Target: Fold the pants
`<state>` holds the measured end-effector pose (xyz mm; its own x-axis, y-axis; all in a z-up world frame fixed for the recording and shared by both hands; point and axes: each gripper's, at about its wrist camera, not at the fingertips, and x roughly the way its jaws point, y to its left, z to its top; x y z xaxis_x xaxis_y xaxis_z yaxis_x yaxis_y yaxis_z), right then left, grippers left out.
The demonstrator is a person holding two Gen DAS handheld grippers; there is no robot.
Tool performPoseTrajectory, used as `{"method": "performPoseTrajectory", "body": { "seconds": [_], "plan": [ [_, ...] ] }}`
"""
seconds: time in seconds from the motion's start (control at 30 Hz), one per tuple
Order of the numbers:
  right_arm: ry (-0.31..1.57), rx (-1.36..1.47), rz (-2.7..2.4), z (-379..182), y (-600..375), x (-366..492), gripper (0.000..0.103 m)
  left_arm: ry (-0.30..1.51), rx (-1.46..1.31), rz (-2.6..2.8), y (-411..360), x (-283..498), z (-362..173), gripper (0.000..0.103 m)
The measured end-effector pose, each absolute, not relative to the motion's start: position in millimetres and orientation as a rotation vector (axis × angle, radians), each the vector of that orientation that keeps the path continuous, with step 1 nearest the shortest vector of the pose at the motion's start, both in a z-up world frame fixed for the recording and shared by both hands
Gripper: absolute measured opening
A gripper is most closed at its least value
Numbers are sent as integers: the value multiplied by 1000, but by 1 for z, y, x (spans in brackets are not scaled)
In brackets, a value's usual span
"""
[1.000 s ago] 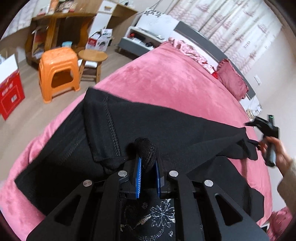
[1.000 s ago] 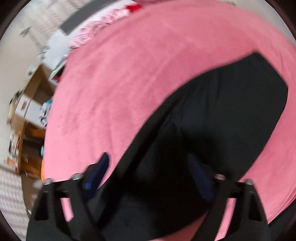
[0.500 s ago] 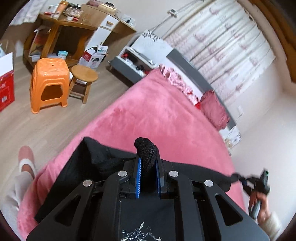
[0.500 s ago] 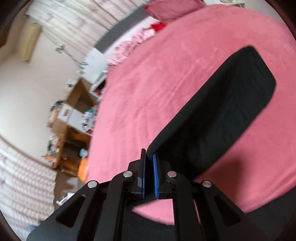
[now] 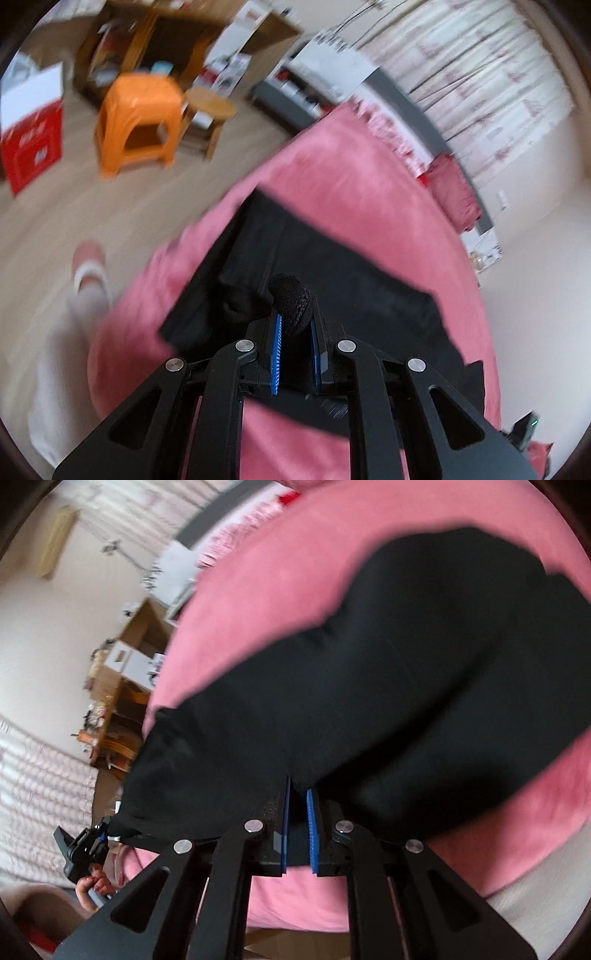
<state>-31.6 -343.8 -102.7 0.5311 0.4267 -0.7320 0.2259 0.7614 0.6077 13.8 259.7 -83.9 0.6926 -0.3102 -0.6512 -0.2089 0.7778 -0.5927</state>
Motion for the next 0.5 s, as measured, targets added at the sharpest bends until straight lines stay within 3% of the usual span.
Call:
{"method": "performPoseTrajectory", "body": {
  "seconds": [0.1, 0.17, 0.23, 0.27, 0.3, 0.37, 0.5],
  "plan": [
    [1036, 828, 138, -120, -354, -31, 8, 864, -689, -55, 257, 11, -93, 12],
    [1021, 819, 155, -116, -359, -28, 15, 850, -692, -62, 255, 10, -88, 14],
    [973, 828, 157, -110, -365, -23, 57, 845, -722, -64, 256, 9, -87, 26],
    [949, 847, 150, -109, -369, -25, 69, 847, -740, -66, 255, 7, -88, 33],
    [916, 875, 130, -108, -376, -26, 70, 855, -771, -73, 255, 6, -90, 40],
    [866, 943, 108, -109, -394, -26, 70, 865, -813, -74, 254, 5, -93, 44],
    [794, 1049, 31, -115, -437, -23, 70, 887, -790, -60, 246, 9, -90, 44]
  ]
}}
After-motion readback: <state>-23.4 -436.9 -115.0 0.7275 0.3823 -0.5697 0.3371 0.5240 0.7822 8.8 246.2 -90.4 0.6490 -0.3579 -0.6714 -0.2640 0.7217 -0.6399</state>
